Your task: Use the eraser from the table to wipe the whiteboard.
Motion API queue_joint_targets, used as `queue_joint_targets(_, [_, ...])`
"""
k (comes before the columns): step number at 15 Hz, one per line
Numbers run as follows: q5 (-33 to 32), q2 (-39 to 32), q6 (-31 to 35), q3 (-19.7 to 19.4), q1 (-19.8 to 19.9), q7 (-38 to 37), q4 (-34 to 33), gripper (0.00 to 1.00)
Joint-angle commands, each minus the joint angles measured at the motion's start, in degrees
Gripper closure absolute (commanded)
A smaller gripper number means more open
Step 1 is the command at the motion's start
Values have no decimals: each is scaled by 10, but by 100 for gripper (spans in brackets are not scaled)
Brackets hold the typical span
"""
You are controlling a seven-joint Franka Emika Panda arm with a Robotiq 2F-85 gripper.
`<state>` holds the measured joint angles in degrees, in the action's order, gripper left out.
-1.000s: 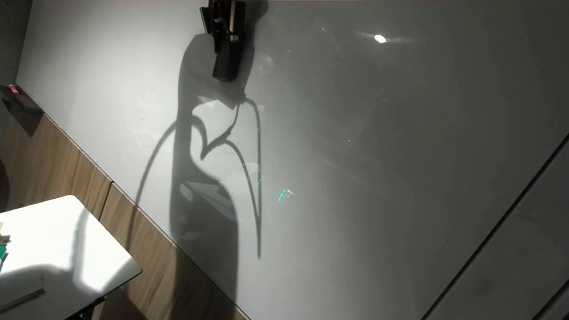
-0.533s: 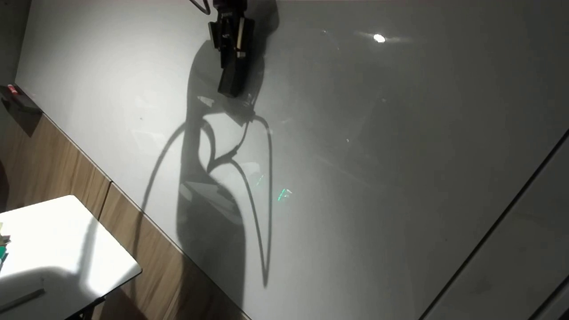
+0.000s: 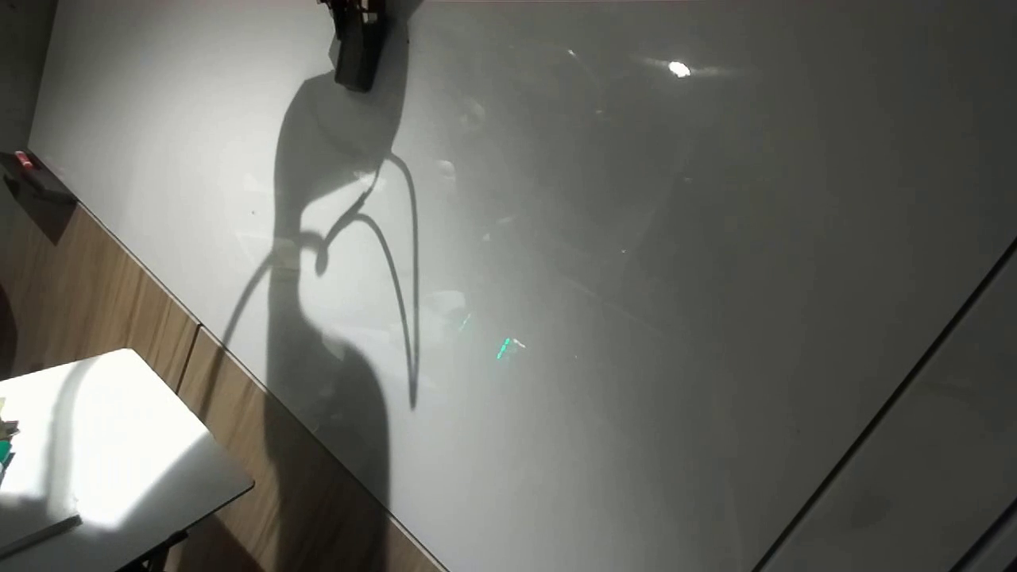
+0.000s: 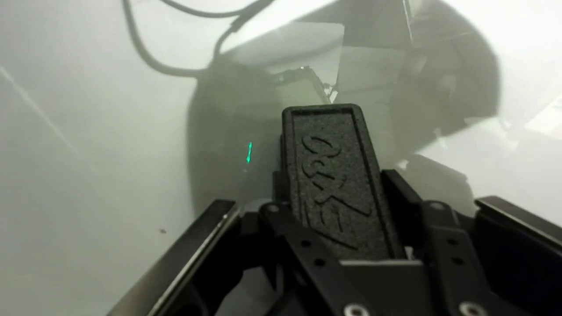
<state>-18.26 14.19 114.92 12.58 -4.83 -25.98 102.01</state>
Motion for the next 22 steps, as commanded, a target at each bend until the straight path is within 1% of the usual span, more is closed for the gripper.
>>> queue_joint_targets(1, [-40, -52, 45, -14, 21, 33, -52, 71])
queue_joint_targets(5, [-49, -63, 50, -32, 33, 65, -60, 71])
queue_joint_targets(11, [-56, -60, 49, -50, 44, 87, -48, 71])
queue_joint_targets(17, [-66, -71, 51, -60, 48, 93, -39, 71])
queue_joint_targets(22, [-91, -71, 54, -61, 55, 83, -16, 71])
